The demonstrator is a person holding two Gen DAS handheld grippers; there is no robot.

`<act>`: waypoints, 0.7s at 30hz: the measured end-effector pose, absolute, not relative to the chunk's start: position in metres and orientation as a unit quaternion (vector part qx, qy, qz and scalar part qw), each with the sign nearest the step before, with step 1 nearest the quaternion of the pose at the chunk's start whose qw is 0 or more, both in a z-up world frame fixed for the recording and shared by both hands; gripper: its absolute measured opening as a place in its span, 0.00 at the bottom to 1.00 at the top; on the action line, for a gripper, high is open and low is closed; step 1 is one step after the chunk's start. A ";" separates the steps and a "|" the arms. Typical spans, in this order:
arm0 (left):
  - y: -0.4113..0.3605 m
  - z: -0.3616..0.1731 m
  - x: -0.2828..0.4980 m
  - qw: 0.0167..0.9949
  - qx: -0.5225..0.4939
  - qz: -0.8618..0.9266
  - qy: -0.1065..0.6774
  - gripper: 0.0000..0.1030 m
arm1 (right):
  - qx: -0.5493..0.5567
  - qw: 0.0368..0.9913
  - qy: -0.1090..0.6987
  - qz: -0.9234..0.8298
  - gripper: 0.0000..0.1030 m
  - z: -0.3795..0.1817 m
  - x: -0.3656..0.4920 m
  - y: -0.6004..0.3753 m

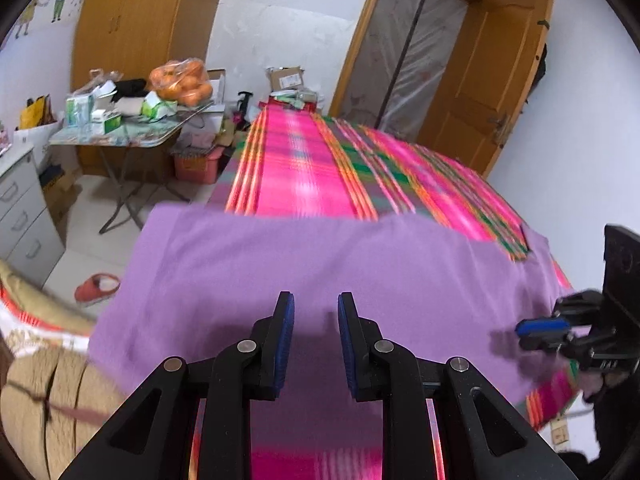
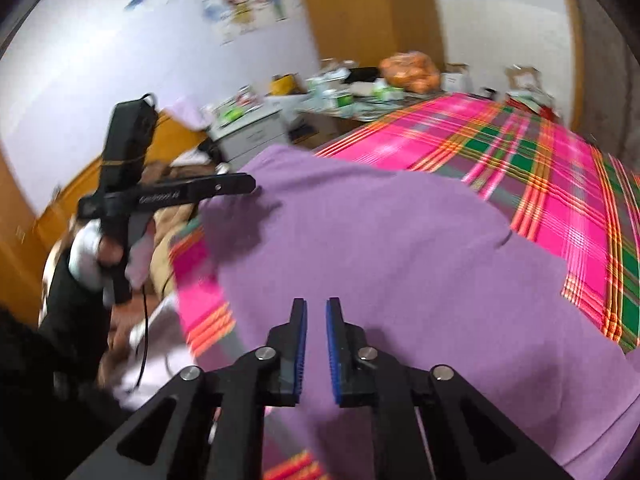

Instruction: Fold clothes

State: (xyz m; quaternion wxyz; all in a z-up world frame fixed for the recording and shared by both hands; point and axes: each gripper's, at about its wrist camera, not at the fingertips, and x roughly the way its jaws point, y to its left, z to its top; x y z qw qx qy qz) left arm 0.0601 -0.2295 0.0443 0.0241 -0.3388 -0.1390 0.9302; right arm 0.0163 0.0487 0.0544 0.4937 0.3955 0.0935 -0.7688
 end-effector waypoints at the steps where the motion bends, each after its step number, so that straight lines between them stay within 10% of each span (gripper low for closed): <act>1: -0.230 0.044 0.045 0.024 -0.347 0.927 -0.138 0.23 | 0.403 0.486 0.083 -0.772 0.11 0.055 0.010 0.046; 21: -0.306 0.010 -0.006 -0.063 -0.361 0.905 -0.215 0.20 | 0.493 0.422 -0.043 -0.759 0.27 0.043 -0.083 -0.017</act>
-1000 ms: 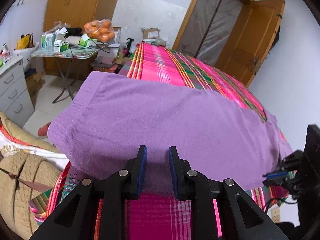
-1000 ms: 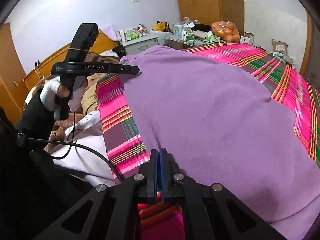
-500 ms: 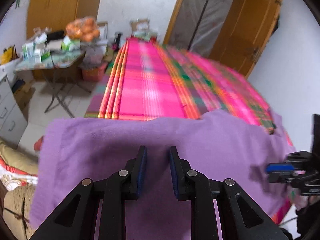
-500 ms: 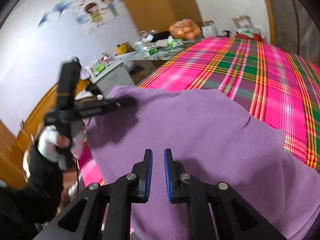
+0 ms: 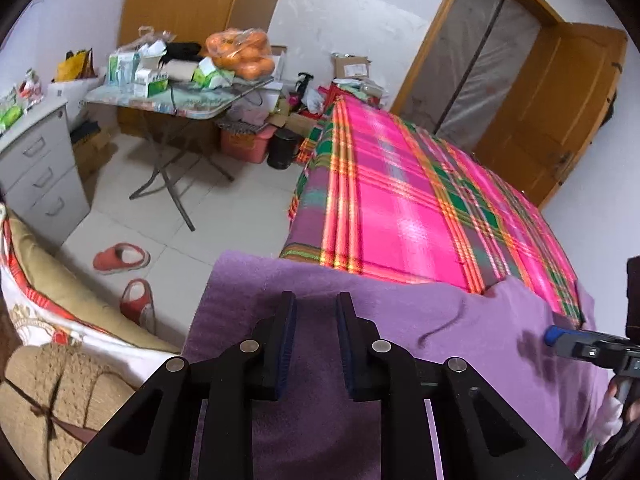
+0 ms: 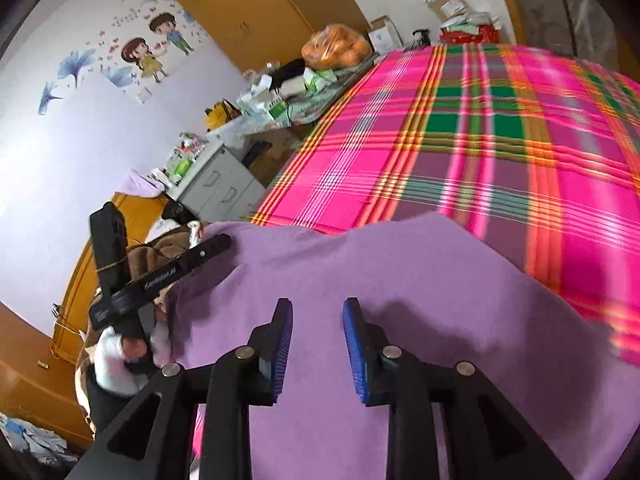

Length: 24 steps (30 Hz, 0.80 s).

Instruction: Fold clothes

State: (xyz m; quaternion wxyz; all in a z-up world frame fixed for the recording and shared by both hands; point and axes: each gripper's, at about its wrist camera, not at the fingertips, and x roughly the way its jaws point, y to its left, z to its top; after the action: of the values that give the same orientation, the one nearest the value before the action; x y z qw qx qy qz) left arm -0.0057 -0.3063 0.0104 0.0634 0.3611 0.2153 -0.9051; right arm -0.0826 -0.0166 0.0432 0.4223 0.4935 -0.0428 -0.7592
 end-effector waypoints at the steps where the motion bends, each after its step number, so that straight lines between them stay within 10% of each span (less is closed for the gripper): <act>1: -0.309 0.009 -0.006 0.062 0.360 -0.904 0.222 0.20 | 0.497 0.418 -0.037 -0.759 0.27 0.036 -0.089 -0.024; 3: -0.313 0.008 -0.005 0.056 0.356 -0.903 0.234 0.20 | 0.507 0.401 -0.032 -0.762 0.26 0.021 -0.103 -0.031; 5: -0.317 0.008 -0.003 0.050 0.353 -0.901 0.246 0.20 | 0.515 0.386 -0.071 -0.763 0.00 0.011 -0.119 -0.015; 20: -0.278 0.023 0.022 0.020 0.330 -0.913 0.238 0.20 | 0.488 0.358 -0.176 -0.776 0.12 0.020 -0.112 0.070; 24: -0.249 0.016 0.022 -0.008 0.348 -0.914 0.207 0.21 | 0.503 0.331 -0.164 -0.781 0.01 0.008 -0.115 0.082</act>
State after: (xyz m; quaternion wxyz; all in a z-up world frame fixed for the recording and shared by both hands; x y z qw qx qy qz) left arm 0.0220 -0.2489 0.0160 -0.0079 0.3484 0.2072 -0.9141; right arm -0.1148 0.0825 0.0083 0.3308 0.5034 -0.1644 -0.7811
